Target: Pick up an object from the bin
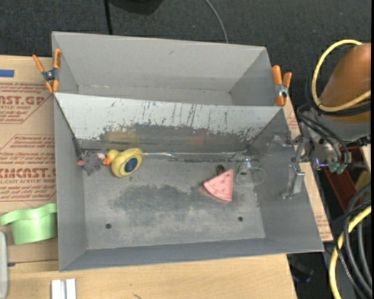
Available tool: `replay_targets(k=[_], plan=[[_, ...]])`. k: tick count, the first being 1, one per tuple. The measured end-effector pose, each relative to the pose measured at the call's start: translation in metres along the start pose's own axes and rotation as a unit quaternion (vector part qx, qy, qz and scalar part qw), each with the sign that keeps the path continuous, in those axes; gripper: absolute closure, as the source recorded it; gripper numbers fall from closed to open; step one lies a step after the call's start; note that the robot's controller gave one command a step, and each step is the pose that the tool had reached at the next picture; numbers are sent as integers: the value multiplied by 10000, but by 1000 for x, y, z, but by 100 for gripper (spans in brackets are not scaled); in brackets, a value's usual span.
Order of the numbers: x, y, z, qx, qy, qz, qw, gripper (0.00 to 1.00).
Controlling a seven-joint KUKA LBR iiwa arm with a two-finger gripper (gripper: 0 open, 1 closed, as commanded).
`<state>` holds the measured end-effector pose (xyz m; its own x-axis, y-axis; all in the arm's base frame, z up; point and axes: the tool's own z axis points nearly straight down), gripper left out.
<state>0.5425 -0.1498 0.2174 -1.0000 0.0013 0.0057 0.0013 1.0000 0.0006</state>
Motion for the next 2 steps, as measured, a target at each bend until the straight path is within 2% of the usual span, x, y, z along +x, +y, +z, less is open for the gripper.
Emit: replay_targets(k=[1, 2], plan=[[-2, 1, -5, 8, -39, -9, 10000, 0], [-4, 18, 28, 24, -70, -217, 9997, 0]])
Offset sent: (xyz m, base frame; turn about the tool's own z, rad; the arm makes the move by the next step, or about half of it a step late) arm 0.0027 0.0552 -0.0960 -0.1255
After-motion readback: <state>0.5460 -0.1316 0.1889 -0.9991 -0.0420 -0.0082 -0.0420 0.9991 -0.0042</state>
